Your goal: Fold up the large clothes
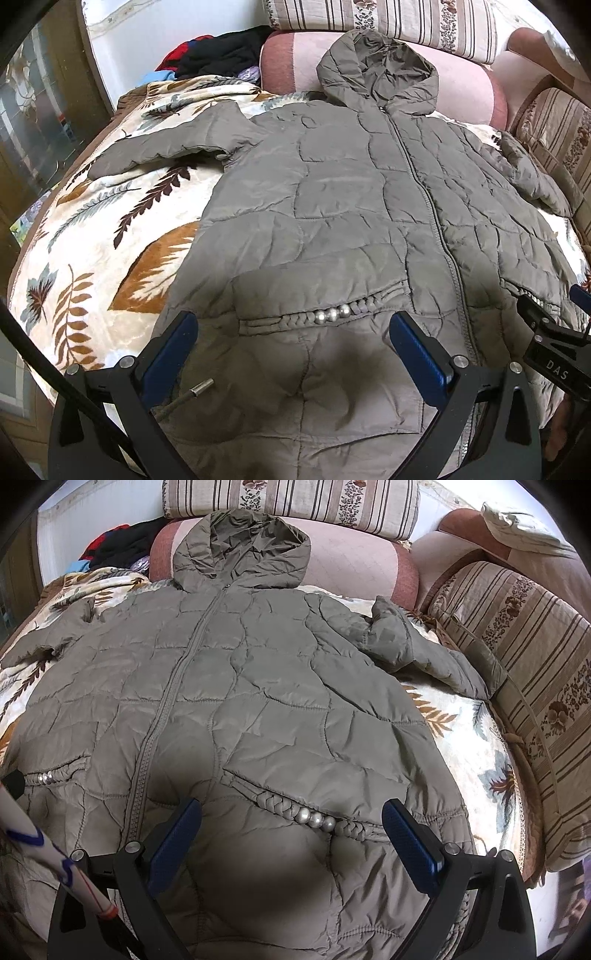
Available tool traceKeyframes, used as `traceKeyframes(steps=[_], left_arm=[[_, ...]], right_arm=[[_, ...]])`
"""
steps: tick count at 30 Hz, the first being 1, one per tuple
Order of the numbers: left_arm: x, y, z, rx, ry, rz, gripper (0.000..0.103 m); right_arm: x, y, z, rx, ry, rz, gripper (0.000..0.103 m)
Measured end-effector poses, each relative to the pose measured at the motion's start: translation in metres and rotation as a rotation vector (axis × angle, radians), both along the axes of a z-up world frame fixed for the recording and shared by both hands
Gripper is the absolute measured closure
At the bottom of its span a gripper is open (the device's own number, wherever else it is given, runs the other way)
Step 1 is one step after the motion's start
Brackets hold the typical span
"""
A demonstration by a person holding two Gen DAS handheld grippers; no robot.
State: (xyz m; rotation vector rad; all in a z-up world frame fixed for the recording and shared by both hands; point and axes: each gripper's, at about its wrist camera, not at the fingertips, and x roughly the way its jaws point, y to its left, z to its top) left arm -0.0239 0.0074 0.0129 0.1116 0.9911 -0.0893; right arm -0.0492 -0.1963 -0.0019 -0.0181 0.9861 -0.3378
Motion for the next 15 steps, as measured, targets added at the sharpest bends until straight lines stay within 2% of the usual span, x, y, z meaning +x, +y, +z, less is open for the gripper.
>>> traceKeyframes(steps=[15], left_arm=[[0.008, 0.026, 0.0, 0.0, -0.008, 0.05, 0.0]], right_arm=[[0.002, 0.014, 0.002, -0.014, 0.019, 0.019, 0.003]])
